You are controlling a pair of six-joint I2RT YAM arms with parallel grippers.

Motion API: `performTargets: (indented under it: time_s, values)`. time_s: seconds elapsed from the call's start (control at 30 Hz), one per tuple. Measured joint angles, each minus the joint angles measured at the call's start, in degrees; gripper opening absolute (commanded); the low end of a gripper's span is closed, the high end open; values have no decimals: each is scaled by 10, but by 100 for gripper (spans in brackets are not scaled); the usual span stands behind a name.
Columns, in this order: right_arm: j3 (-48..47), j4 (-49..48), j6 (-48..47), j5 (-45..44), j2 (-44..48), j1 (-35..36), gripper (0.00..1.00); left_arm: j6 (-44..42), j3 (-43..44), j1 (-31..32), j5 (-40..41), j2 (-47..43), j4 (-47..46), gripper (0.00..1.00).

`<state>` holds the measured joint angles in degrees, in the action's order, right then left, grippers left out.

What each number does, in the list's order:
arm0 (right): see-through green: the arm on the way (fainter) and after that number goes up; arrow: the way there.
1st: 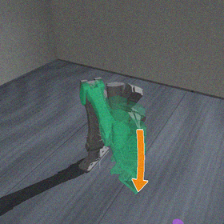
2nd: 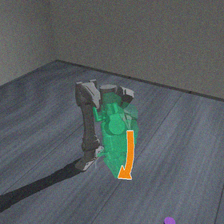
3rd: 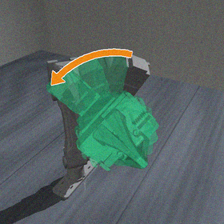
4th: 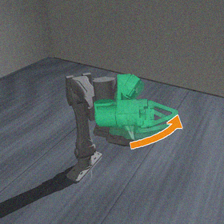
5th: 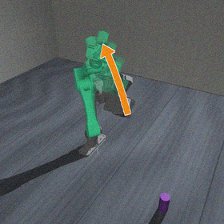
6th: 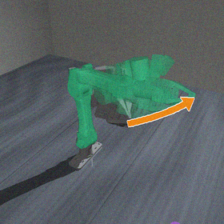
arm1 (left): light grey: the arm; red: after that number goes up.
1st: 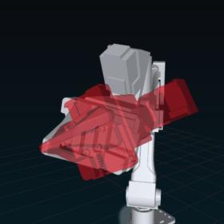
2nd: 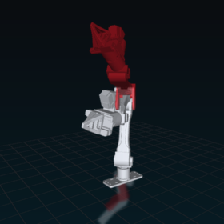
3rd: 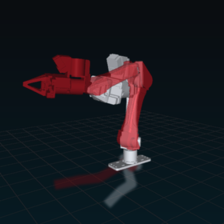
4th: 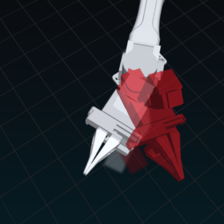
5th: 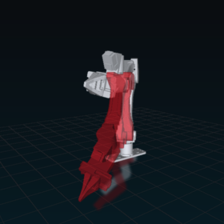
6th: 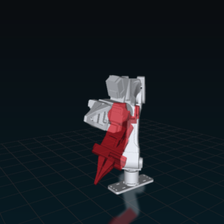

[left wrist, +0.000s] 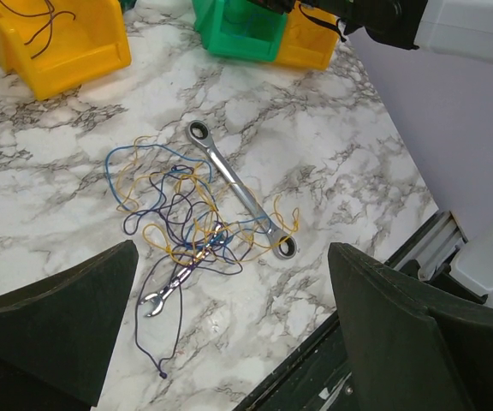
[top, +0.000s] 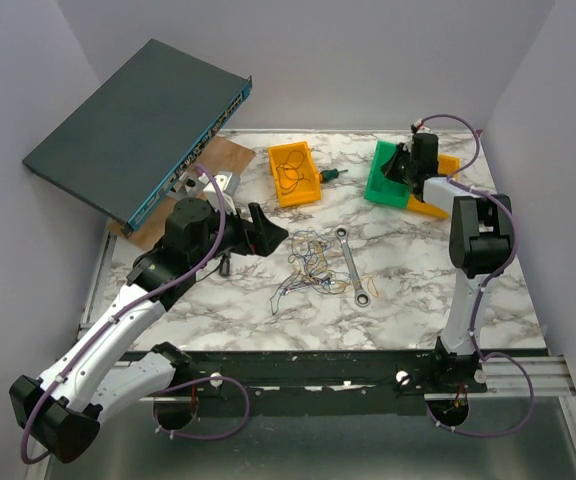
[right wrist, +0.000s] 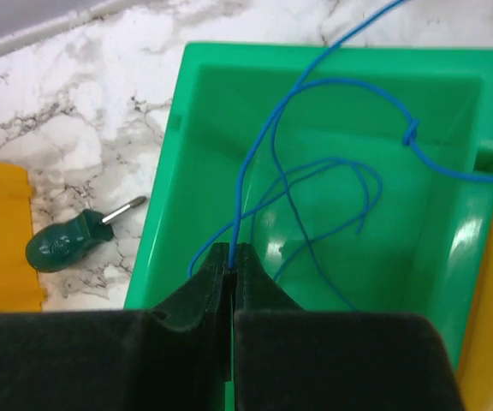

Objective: Untangle the cables

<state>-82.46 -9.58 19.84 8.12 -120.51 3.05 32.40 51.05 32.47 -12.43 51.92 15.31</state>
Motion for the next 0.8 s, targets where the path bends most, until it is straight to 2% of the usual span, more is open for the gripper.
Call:
performTargets:
  time_s: [0.27, 0.4, 0.53, 0.57, 0.63, 0.67, 0.8]
  values:
    - [24, 12, 7, -40, 21, 29, 1, 0, -10, 0, 0, 0, -6, 95]
    - [-16, 73, 7, -58, 11, 37, 3, 0, -10, 0, 0, -1, -7, 96]
    - [-101, 137, 6, -90, -22, 37, 13, 0, -10, 0, 0, -3, -7, 96]
    - [-111, 151, 5, -98, -24, 37, 18, 0, -10, 0, 0, -4, -7, 96]
    - [-118, 168, 4, -110, -23, 37, 39, 0, -10, 0, 0, -6, -7, 96]
    - [-123, 176, 3, -117, -23, 37, 44, 0, -10, 0, 0, -7, -7, 96]
    - [-147, 221, -3, -131, -22, 37, 47, 0, -10, 0, 0, -8, -7, 96]
